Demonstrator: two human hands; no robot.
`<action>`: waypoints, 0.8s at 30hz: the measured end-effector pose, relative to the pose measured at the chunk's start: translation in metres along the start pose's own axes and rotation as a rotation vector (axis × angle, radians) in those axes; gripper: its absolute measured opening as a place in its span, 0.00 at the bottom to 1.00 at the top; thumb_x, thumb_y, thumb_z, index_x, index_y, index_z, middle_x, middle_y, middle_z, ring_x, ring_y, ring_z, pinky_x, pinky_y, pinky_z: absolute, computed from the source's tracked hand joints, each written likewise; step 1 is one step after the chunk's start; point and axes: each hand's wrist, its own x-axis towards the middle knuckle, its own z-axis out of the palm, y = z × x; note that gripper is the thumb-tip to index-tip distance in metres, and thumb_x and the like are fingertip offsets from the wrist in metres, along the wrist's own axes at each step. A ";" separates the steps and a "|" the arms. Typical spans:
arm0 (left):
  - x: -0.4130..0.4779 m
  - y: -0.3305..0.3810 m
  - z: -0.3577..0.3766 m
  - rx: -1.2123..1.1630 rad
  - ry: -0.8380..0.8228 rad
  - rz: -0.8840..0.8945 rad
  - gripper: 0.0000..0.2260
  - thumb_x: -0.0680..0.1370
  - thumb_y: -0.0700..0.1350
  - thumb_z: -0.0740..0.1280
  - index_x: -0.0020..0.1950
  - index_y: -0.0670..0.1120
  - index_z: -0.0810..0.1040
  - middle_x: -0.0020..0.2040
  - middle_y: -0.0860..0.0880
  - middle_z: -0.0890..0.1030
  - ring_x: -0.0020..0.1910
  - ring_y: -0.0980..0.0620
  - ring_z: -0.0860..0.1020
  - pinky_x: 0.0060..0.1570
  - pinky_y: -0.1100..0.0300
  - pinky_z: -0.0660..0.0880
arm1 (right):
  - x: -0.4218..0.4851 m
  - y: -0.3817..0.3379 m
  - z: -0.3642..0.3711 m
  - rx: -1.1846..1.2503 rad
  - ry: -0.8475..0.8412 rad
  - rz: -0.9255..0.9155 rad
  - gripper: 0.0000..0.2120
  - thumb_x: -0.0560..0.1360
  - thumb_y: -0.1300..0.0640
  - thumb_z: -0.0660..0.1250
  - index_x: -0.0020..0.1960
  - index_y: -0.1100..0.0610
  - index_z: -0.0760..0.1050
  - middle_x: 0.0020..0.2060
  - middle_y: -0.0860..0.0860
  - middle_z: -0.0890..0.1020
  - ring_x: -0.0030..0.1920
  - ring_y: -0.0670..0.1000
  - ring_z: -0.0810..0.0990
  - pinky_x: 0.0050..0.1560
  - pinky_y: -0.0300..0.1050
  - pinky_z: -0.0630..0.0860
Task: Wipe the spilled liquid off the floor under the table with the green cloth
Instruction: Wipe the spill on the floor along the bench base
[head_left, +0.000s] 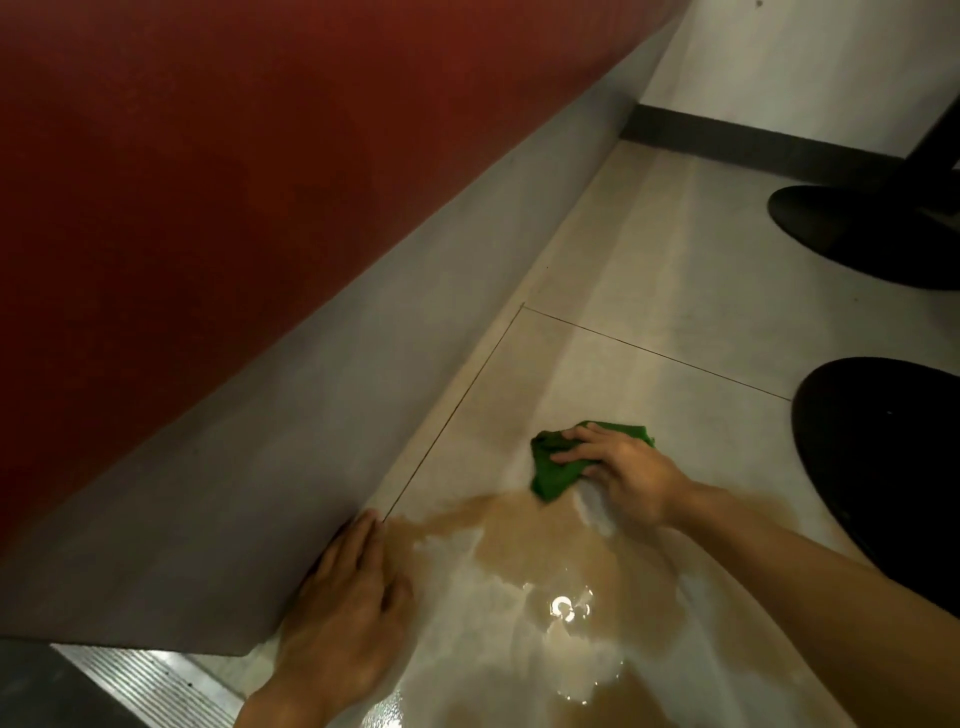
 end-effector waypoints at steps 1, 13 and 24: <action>-0.001 0.001 0.001 0.004 0.007 0.003 0.44 0.64 0.64 0.32 0.78 0.50 0.50 0.78 0.55 0.48 0.76 0.57 0.47 0.67 0.66 0.39 | 0.003 0.000 0.000 -0.022 0.007 0.026 0.17 0.81 0.56 0.58 0.68 0.44 0.72 0.74 0.46 0.64 0.75 0.50 0.57 0.73 0.40 0.46; -0.002 -0.013 0.010 0.129 -0.110 0.048 0.29 0.70 0.56 0.56 0.59 0.38 0.80 0.60 0.44 0.80 0.57 0.45 0.80 0.59 0.59 0.61 | 0.021 -0.090 0.044 -0.012 -0.008 -0.081 0.18 0.81 0.52 0.57 0.70 0.40 0.67 0.75 0.44 0.60 0.77 0.50 0.51 0.75 0.57 0.45; 0.003 -0.005 0.005 0.060 -0.021 -0.019 0.45 0.63 0.65 0.33 0.78 0.51 0.50 0.78 0.56 0.49 0.76 0.57 0.49 0.71 0.64 0.43 | -0.033 0.042 -0.008 0.097 0.093 0.096 0.15 0.77 0.64 0.64 0.59 0.50 0.79 0.67 0.50 0.73 0.70 0.50 0.68 0.70 0.35 0.53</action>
